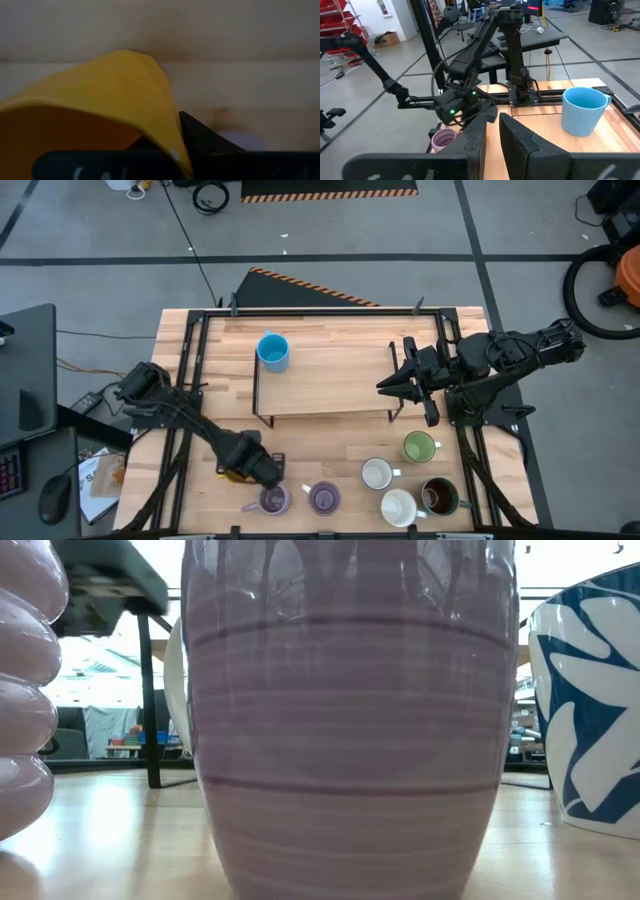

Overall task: Place coffee mugs
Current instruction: Move the yellow mug to the top, then put the yellow mug on the shelf

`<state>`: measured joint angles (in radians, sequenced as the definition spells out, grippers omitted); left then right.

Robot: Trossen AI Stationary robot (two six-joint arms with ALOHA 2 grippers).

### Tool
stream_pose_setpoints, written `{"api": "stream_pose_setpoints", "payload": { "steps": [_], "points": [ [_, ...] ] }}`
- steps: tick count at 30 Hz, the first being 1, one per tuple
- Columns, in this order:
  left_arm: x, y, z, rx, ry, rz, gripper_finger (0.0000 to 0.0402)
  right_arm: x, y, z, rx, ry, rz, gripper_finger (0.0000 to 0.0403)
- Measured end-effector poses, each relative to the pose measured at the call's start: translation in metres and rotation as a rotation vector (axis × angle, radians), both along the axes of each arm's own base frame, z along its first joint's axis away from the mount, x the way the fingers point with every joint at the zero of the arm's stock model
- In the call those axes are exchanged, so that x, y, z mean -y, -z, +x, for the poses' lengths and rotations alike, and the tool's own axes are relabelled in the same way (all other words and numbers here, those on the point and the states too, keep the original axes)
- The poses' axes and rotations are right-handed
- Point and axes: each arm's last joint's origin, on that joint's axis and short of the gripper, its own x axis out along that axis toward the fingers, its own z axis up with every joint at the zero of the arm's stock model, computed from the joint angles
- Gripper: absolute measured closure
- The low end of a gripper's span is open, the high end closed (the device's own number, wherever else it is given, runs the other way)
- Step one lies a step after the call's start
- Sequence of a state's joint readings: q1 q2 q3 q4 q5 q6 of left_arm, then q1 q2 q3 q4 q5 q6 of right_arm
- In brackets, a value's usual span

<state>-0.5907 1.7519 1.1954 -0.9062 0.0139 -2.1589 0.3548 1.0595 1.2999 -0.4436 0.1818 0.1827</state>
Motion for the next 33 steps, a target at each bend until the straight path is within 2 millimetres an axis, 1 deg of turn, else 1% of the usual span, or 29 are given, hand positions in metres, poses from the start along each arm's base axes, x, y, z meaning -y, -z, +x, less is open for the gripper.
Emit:
{"api": "stream_pose_setpoints", "payload": {
  "steps": [3,5,13,17,25,28,33],
  "points": [
    [-0.010,0.000,0.008,0.024,-0.026,0.020,0.0360,-0.001,0.000,0.000,0.001,-0.008,-0.005,0.0344],
    [-0.015,-0.001,0.012,0.056,-0.029,0.041,0.0348,-0.003,0.000,-0.001,0.001,-0.015,-0.008,0.0344],
    [-0.027,-0.001,0.021,0.082,0.053,0.062,0.0264,-0.004,0.000,-0.001,0.001,-0.023,-0.010,0.0344],
    [-0.029,-0.005,0.022,0.101,0.133,0.052,0.0236,-0.004,0.000,-0.001,0.001,-0.024,-0.010,0.0344],
    [-0.032,-0.028,0.014,0.150,0.242,0.005,0.0230,-0.004,0.000,-0.001,0.003,-0.025,-0.019,0.0344],
    [-0.034,-0.038,0.011,0.181,0.337,-0.033,0.0230,-0.004,0.000,-0.001,0.003,-0.025,-0.021,0.0344],
    [-0.037,-0.054,0.004,0.245,0.563,-0.081,0.0230,-0.004,0.000,-0.001,0.003,-0.026,-0.025,0.0344]
  ]
}}
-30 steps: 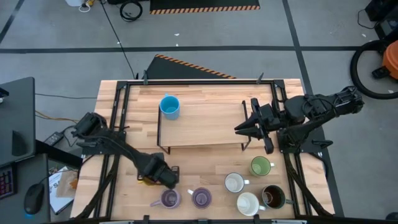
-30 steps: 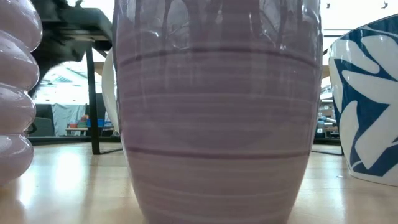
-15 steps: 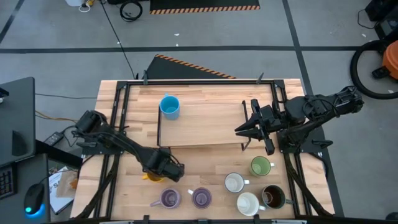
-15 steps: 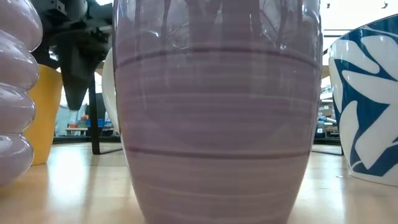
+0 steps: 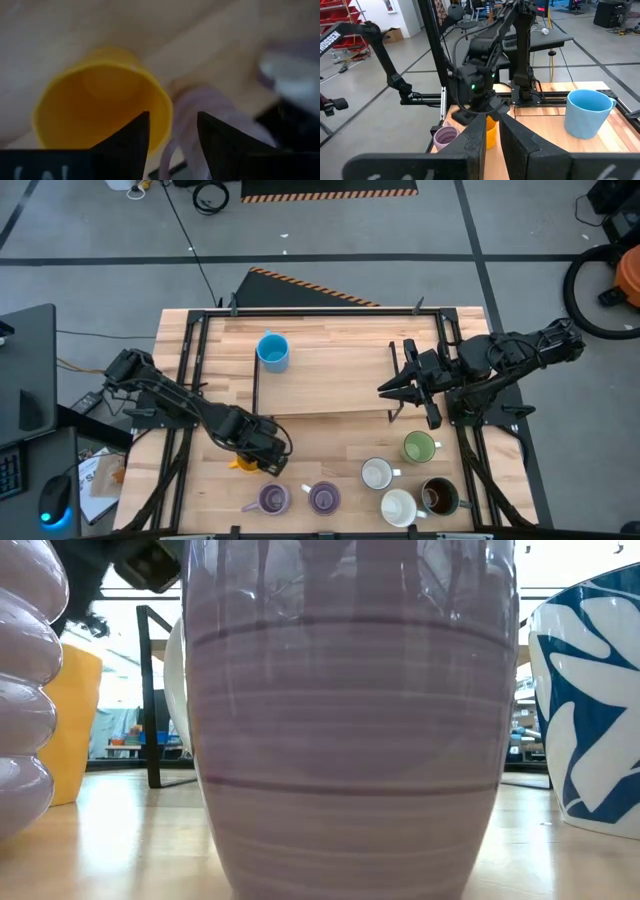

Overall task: Place coffee mugs
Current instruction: Put the yellow mug on the shelf

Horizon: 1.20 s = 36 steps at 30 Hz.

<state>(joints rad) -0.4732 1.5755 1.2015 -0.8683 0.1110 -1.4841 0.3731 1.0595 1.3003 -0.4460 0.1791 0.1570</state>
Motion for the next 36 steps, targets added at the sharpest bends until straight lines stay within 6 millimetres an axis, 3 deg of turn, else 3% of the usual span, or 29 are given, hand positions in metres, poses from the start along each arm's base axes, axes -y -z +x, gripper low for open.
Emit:
{"api": "stream_pose_setpoints", "payload": {
  "steps": [10,19,27,36],
  "points": [
    [-0.003,-0.023,-0.013,0.224,0.615,0.036,0.0230,0.002,0.000,0.000,0.003,0.070,0.001,0.0344],
    [0.011,-0.023,-0.028,0.351,1.232,0.155,0.0230,0.005,0.000,0.001,0.005,0.191,0.029,0.0344],
    [0.027,-0.020,-0.044,0.357,1.539,0.330,0.0230,0.007,0.000,0.001,0.008,0.262,0.047,0.0344],
    [0.037,-0.008,-0.056,0.330,1.643,0.477,0.0230,0.008,0.000,0.001,0.013,0.300,0.055,0.0344]
  ]
}}
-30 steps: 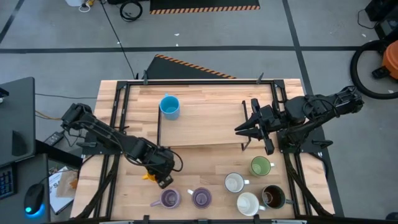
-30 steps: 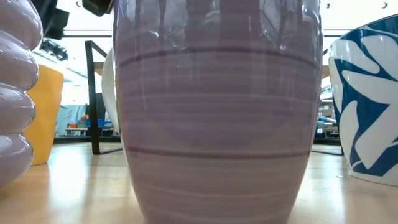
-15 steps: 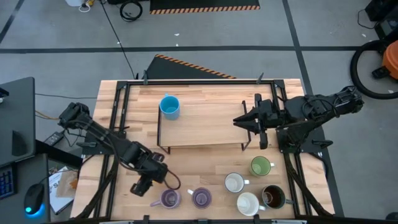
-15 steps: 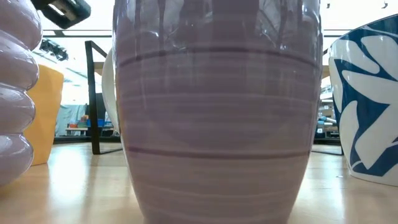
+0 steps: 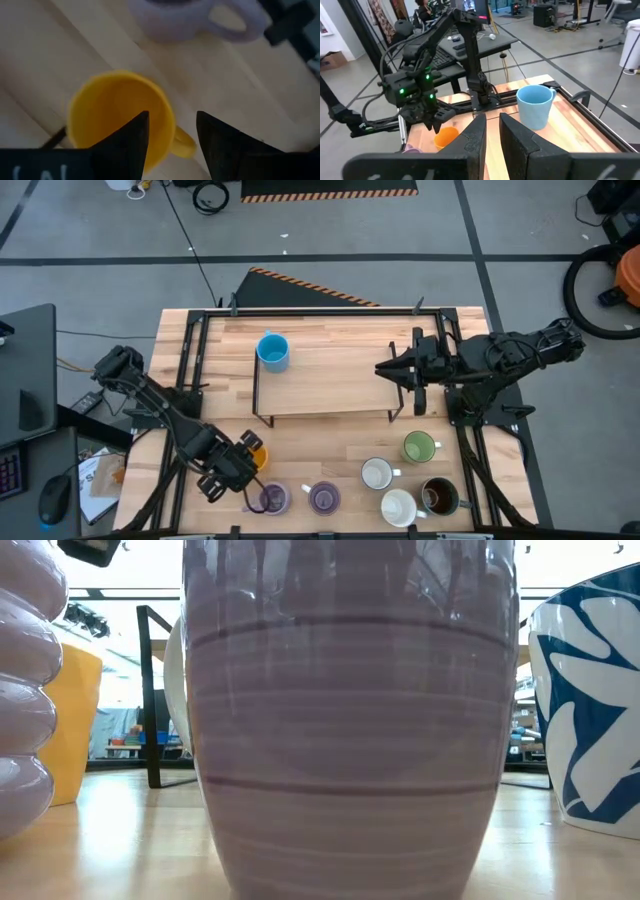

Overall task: Place coffee mugs
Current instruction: Put the yellow mug on the shelf

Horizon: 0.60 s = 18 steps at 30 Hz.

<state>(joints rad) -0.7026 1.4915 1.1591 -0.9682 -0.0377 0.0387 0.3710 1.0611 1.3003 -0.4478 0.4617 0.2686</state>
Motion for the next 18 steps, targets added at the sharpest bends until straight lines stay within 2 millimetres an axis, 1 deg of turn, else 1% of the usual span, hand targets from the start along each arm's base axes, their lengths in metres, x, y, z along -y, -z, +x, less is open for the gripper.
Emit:
{"api": "stream_pose_setpoints", "payload": {
  "steps": [5,11,14,18],
  "points": [
    [0.000,0.013,-0.004,-0.013,0.005,0.014,0.0230,0.000,0.000,0.000,0.004,0.019,0.007,0.0344],
    [-0.001,0.027,-0.003,0.030,-0.007,0.009,0.0231,0.000,0.000,0.000,0.005,0.020,0.014,0.0344],
    [-0.002,0.033,-0.004,0.020,-0.007,0.018,0.0241,0.000,0.000,0.000,0.006,0.021,0.017,0.0344],
    [-0.005,0.035,-0.003,0.006,-0.029,0.006,0.0266,0.000,0.000,0.000,0.007,0.023,0.018,0.0344]
  ]
}}
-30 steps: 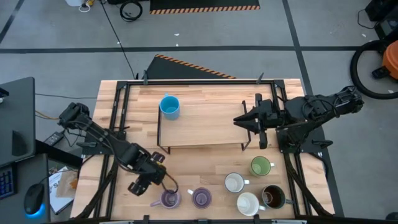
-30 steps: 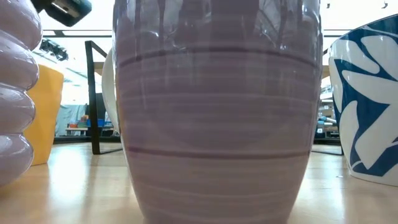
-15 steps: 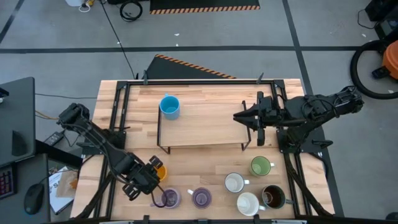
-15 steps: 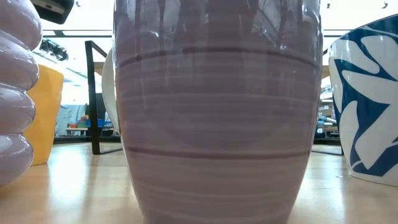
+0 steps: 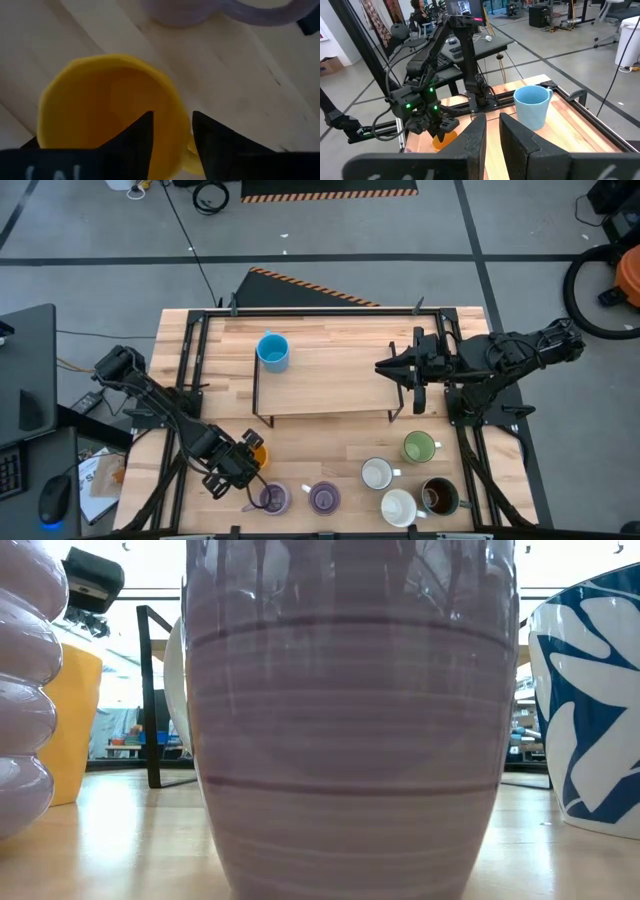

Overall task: Place coffee mugs
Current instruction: Put the yellow mug on the shelf

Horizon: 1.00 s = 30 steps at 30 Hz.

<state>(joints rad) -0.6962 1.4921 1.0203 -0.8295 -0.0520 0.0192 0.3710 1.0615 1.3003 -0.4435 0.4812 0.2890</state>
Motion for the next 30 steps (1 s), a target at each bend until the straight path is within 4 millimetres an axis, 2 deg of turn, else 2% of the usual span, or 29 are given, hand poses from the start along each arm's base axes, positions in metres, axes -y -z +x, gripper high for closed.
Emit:
{"api": "stream_pose_setpoints", "payload": {
  "steps": [10,13,15,18,22,30],
  "points": [
    [0.000,0.000,0.000,-0.010,0.013,-0.014,0.0344,0.000,0.000,0.000,0.000,-0.001,-0.001,0.0344],
    [-0.001,-0.001,0.001,-0.014,-0.024,-0.024,0.0375,0.000,0.000,0.000,0.000,-0.001,-0.001,0.0344],
    [-0.001,-0.005,0.004,-0.026,-0.070,-0.061,0.0379,0.000,0.000,0.000,0.000,-0.001,-0.001,0.0344],
    [-0.002,-0.015,0.009,-0.038,-0.134,-0.107,0.0379,0.000,0.000,0.000,0.001,-0.002,-0.002,0.0344],
    [-0.005,-0.040,0.024,-0.001,-0.241,-0.184,0.0379,0.000,0.000,0.000,-0.001,-0.013,-0.003,0.0344],
    [-0.029,-0.086,0.050,0.052,-0.528,-0.307,0.0379,-0.001,0.000,0.000,-0.007,-0.046,-0.039,0.0344]
  ]
}}
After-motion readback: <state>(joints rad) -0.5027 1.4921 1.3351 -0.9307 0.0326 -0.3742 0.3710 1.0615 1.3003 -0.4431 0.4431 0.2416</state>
